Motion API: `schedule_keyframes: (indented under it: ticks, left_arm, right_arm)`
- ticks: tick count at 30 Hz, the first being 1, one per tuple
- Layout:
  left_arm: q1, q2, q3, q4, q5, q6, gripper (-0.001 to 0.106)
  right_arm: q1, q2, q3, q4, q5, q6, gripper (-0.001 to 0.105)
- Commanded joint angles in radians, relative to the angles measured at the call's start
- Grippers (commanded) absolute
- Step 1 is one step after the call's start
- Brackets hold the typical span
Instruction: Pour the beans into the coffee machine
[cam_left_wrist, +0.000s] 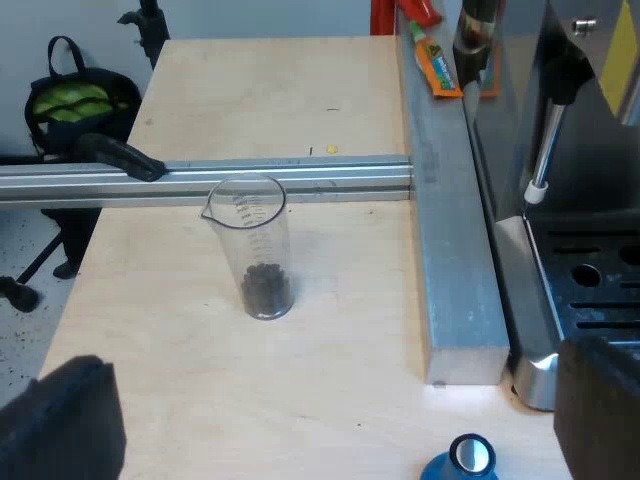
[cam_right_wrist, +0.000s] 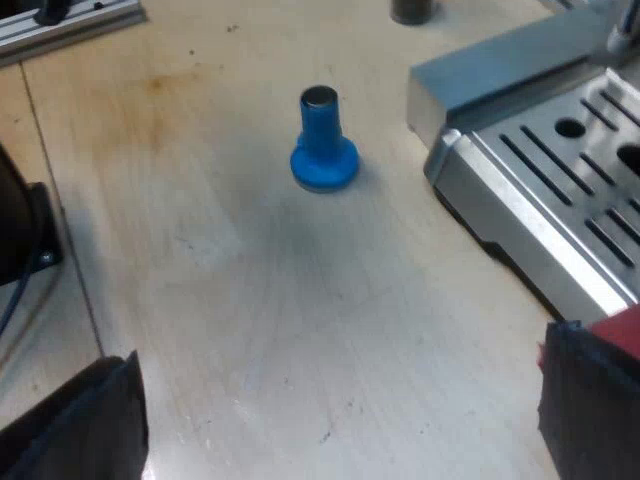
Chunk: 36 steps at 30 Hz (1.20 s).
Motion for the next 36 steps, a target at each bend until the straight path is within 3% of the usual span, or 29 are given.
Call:
schedule_keyframes:
  ticks: [1, 7, 15, 25, 36]
  left_arm:
    - [0.000, 0.001, 0.013, -0.004, -0.037, -0.010, 0.088]
    - [0.000, 0.002, 0.077, -0.007, -0.038, -0.010, 0.088]
    - [0.000, 0.002, 0.077, -0.087, -0.048, -0.010, 0.088]
    - [0.000, 0.002, 0.077, -0.087, -0.063, -0.004, 0.088]
    - [0.000, 0.002, 0.079, -0.079, -0.067, 0.022, 0.088]
  right_arm:
    - [0.000, 0.012, -0.002, -0.019, 0.009, 0.041, 0.081]
    - [0.000, 0.018, -0.002, -0.066, 0.009, 0.050, 0.081]
    - [0.000, 0.018, -0.002, -0.109, 0.028, 0.050, 0.081]
    - [0.000, 0.019, 0.074, -0.338, 0.124, 0.072, 0.081]
    - [0.000, 0.036, 0.091, -0.381, 0.135, 0.072, 0.081]
